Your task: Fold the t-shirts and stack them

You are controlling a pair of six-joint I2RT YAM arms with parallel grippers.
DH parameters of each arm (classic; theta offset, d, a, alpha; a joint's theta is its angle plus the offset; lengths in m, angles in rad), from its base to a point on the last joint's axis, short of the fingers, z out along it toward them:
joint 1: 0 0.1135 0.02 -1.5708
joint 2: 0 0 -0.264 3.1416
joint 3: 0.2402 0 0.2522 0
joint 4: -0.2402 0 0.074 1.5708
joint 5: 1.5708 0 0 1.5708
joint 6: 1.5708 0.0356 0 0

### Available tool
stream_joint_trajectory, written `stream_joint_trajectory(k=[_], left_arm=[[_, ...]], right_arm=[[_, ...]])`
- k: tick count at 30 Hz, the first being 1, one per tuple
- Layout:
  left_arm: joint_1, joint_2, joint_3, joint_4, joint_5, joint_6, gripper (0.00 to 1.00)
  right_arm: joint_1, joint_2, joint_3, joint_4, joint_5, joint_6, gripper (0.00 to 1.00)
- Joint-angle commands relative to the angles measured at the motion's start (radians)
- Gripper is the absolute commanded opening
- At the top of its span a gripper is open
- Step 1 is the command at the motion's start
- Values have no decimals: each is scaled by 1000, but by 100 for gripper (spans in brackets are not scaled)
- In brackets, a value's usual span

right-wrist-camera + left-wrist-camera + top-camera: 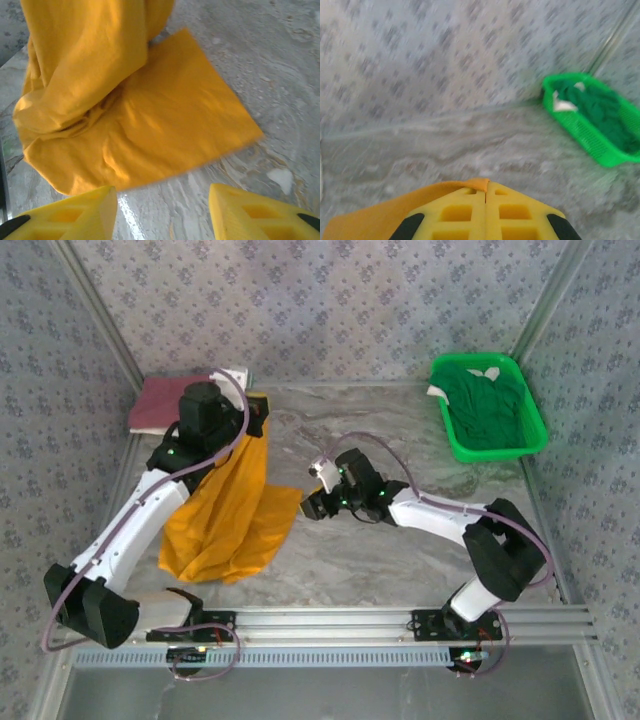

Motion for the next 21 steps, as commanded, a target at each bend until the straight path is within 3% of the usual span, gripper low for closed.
stream_joint_trajectory(k=[1, 4, 13, 21], left_arm=[[-2, -17, 79, 116, -52, 28, 0], [8, -14, 80, 85, -142, 72, 0], [129, -5, -18, 85, -190, 43, 0], [162, -22, -48, 53, -297, 58, 0]], right_arm=[[20, 76, 40, 57, -8, -56, 55], [83, 140, 92, 14, 23, -152, 59], [160, 287, 162, -35, 80, -227, 59], [137, 372, 196, -86, 192, -186, 46]])
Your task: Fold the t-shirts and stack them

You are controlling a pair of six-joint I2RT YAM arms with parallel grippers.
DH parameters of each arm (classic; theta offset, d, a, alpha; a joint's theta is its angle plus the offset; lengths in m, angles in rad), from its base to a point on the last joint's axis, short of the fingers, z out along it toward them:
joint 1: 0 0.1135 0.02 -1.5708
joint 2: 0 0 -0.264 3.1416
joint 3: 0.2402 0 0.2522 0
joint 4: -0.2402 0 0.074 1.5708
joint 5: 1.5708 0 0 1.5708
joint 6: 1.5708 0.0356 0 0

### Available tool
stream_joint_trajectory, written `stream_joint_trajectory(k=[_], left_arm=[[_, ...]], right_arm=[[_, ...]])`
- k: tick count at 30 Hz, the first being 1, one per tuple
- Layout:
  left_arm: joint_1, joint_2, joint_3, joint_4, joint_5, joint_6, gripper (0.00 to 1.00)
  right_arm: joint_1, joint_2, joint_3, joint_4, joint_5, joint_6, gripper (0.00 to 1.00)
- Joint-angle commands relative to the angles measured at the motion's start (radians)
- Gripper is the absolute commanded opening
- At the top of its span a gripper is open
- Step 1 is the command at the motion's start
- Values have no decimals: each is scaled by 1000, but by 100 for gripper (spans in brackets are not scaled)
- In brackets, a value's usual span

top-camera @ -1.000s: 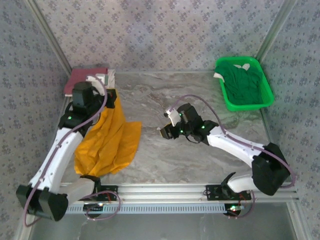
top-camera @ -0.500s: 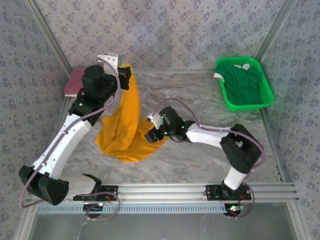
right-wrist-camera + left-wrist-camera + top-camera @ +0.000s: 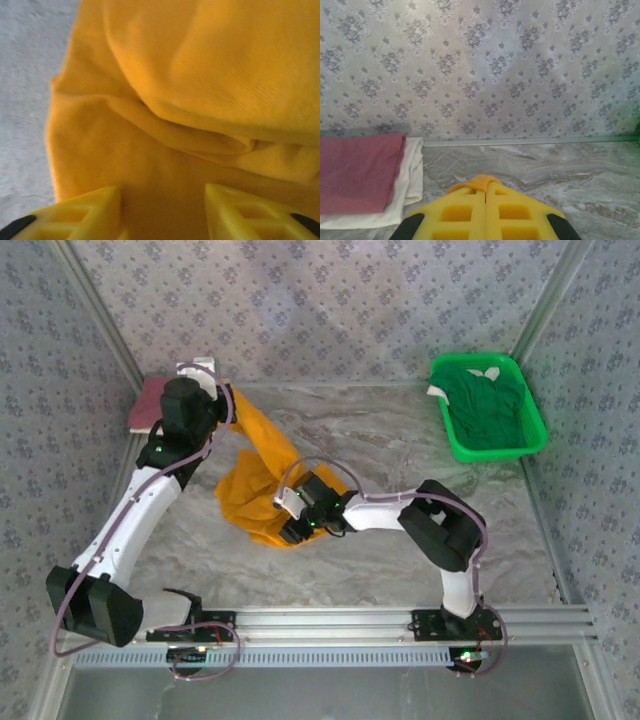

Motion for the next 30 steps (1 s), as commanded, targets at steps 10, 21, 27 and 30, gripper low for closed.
stream_joint_trajectory(k=[10, 21, 27, 30], left_arm=[[63, -165, -31, -91, -130, 11, 0], [62, -235, -19, -194, 46, -21, 0], [59, -227, -82, -187, 50, -54, 0], [59, -218, -93, -193, 47, -65, 0]], right_arm=[[-191, 28, 85, -186, 223, 157, 29], [-530, 2, 208, -376, 251, 231, 28], [-560, -92, 251, -410, 212, 189, 29], [-510, -238, 154, -315, 67, 218, 32]])
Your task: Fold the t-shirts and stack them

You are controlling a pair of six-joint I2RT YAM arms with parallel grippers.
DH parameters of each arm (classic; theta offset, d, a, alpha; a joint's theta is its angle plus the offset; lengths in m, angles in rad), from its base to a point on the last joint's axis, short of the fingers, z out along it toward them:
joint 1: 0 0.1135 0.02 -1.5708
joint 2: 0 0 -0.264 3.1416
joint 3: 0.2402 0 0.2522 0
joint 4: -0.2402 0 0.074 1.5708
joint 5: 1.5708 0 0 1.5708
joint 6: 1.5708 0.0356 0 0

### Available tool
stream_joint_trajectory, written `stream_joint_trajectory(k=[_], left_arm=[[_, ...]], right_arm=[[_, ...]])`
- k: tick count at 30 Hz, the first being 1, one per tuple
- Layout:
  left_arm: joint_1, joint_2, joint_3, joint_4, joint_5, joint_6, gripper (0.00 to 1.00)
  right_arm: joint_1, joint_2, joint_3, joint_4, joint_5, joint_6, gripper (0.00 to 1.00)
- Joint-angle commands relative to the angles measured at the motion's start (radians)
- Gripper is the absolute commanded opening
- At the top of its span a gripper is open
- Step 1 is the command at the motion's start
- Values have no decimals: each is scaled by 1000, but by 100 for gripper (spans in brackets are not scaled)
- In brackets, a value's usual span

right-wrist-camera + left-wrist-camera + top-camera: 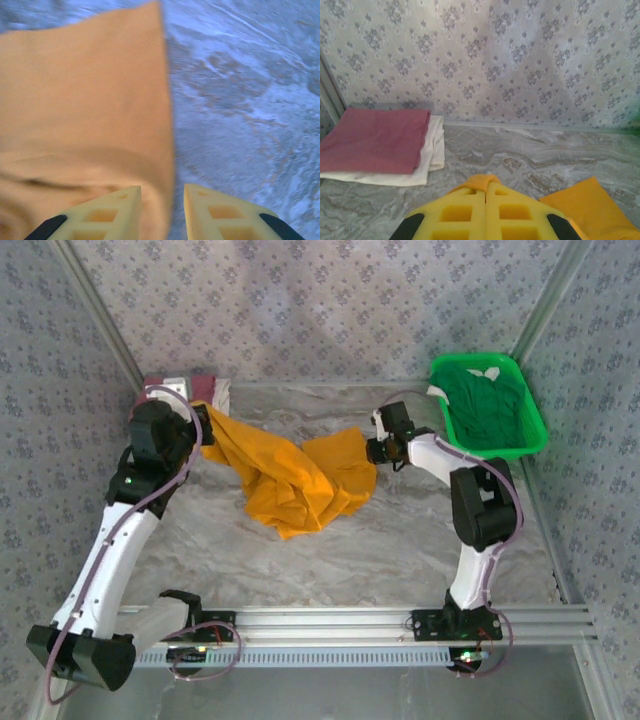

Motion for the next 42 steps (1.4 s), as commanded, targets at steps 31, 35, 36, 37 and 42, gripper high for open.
stream_joint_trajectory(k=[31, 35, 36, 37, 42], left_arm=[[98, -56, -122, -35, -66, -94, 0], [98, -72, -119, -45, 0, -88, 0], [98, -76, -115, -49, 11, -90, 0], [97, -83, -113, -51, 17, -92, 0], [98, -82, -135, -23, 48, -94, 0]], right_arm=[[361, 43, -199, 65, -24, 62, 41], [288, 1, -236, 51, -8, 41, 40], [268, 3, -227, 16, 5, 38, 40], [243, 5, -219, -8, 9, 35, 40], [179, -54, -223, 19, -41, -4, 41]])
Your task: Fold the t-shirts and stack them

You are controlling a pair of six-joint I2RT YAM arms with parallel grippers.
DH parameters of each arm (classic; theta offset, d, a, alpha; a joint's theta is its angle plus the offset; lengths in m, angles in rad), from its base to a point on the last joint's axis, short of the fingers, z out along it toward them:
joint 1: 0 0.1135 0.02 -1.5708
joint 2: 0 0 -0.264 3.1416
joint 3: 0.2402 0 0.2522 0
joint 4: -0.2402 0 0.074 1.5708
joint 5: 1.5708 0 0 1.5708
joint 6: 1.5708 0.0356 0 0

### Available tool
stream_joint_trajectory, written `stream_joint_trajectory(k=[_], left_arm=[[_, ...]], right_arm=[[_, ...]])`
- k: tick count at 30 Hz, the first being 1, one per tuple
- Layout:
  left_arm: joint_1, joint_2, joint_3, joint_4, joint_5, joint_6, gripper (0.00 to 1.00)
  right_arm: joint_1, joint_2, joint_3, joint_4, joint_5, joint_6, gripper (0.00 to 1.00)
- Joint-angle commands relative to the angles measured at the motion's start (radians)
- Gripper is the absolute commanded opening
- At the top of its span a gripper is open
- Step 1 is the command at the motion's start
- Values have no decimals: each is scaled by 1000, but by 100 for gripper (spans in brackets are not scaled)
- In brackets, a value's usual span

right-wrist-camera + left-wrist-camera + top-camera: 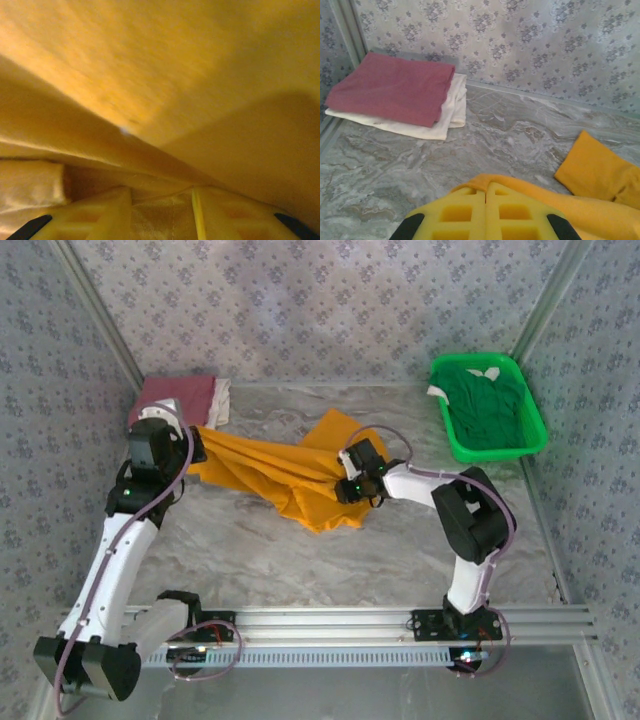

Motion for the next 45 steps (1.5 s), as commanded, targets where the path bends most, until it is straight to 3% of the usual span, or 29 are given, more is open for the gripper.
stream_joint_trajectory(k=[1, 8, 11, 14, 18, 25, 34, 40, 45], left_arm=[[6, -6, -11, 36, 39, -17, 0], [2, 26, -61, 58, 69, -57, 0], [2, 32, -73, 54, 64, -57, 0], [1, 37, -76, 39, 33, -60, 0], [2, 40, -93, 46, -1, -71, 0], [2, 67, -101, 66, 2, -80, 0], [4, 49, -115, 66, -27, -80, 0], [7, 25, -104, 49, -35, -74, 0], [10, 1, -78, 24, -53, -49, 0]], right_arm=[[-23, -67, -15, -66, -22, -39, 42], [20, -251, -108, 59, -204, -2, 47], [81, -289, -155, 76, -179, -46, 48], [114, -248, -153, 28, -136, -69, 51], [135, -177, -146, 34, -172, -48, 52], [182, -56, -93, 61, -155, -37, 53], [150, -128, -113, 88, -123, -17, 10], [73, -295, -108, 3, -159, -37, 0], [8, -445, -85, -84, -182, -62, 0]])
